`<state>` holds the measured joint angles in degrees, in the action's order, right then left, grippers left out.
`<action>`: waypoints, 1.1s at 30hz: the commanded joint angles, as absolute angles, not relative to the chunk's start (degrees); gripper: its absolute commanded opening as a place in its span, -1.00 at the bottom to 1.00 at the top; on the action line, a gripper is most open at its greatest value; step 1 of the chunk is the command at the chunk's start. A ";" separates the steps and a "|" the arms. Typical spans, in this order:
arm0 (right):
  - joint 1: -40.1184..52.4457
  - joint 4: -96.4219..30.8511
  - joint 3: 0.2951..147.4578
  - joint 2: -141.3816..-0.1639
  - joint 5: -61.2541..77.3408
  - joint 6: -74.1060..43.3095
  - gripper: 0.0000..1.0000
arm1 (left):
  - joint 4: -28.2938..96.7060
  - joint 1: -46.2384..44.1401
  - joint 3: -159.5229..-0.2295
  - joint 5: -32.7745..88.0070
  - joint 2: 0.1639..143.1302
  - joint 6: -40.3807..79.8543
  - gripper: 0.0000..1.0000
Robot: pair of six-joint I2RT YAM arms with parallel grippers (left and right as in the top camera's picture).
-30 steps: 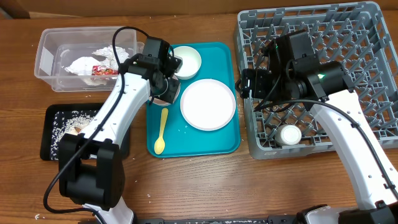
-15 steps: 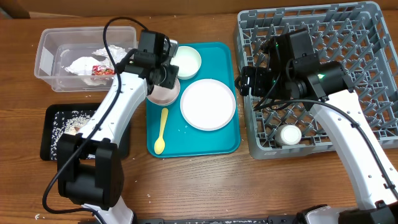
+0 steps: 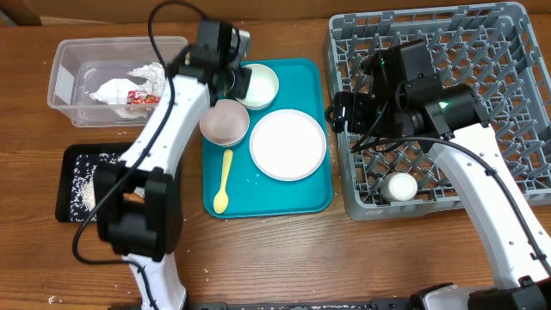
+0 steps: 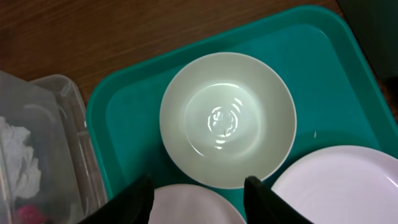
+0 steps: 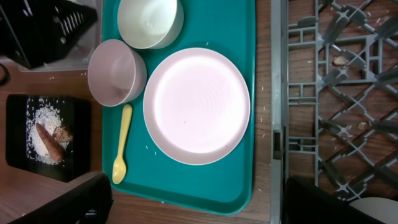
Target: Sort waste into correct bins and load items into the dishwasher
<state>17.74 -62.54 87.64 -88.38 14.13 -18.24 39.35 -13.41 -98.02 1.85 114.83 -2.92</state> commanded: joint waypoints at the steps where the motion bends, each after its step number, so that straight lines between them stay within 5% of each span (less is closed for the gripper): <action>1: 18.06 -62.24 87.31 -88.55 13.61 -18.44 0.81 | 44.86 -13.08 -109.10 2.07 120.97 -3.09 -0.02; 8: 18.04 -62.43 87.31 -88.55 13.58 -18.41 0.81 | 54.02 -12.97 -120.05 2.79 130.96 -2.48 -0.01; 33: 18.06 -60.95 85.80 -88.68 13.65 -18.24 0.81 | 53.52 -11.03 -120.11 3.11 133.88 0.01 -0.02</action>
